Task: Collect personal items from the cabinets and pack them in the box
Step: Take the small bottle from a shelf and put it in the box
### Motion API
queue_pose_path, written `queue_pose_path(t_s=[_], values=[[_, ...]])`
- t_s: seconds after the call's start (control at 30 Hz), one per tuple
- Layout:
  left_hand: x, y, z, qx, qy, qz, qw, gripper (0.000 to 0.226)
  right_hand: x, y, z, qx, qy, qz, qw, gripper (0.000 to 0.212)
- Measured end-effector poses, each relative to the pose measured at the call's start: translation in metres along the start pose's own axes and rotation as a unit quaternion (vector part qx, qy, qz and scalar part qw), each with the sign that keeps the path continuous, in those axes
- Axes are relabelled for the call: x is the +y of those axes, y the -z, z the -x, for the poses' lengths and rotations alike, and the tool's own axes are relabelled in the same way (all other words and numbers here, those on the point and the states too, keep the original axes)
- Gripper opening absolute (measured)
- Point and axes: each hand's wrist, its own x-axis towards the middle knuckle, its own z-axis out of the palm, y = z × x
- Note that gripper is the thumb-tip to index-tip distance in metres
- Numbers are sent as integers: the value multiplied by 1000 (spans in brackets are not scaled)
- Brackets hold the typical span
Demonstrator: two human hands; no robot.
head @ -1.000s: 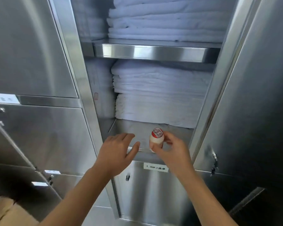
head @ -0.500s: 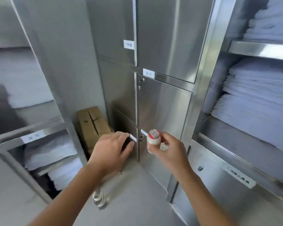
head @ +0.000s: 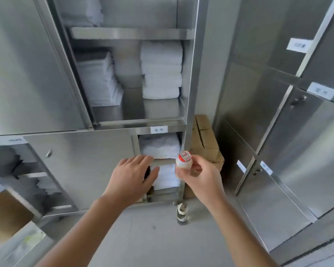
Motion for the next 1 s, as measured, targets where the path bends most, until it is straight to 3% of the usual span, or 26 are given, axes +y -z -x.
queue_pose_path(t_s=[0.3,0.6,0.77,1.0], values=[[-103,33,58,38,159,-57,985,42,-48,-132,-33,-178,62,-48,981,31],[-136,43,78,32,302,-115,946,47,-63,-218,-75,-304,130,-101,938,27],[-144,51,115,6,386,-148,910,45,-69,-271,-79,-382,155,-128,902,26],[-171,78,191,12,523,-174,834,53,-114,-355,-43,-502,186,-145,832,27]])
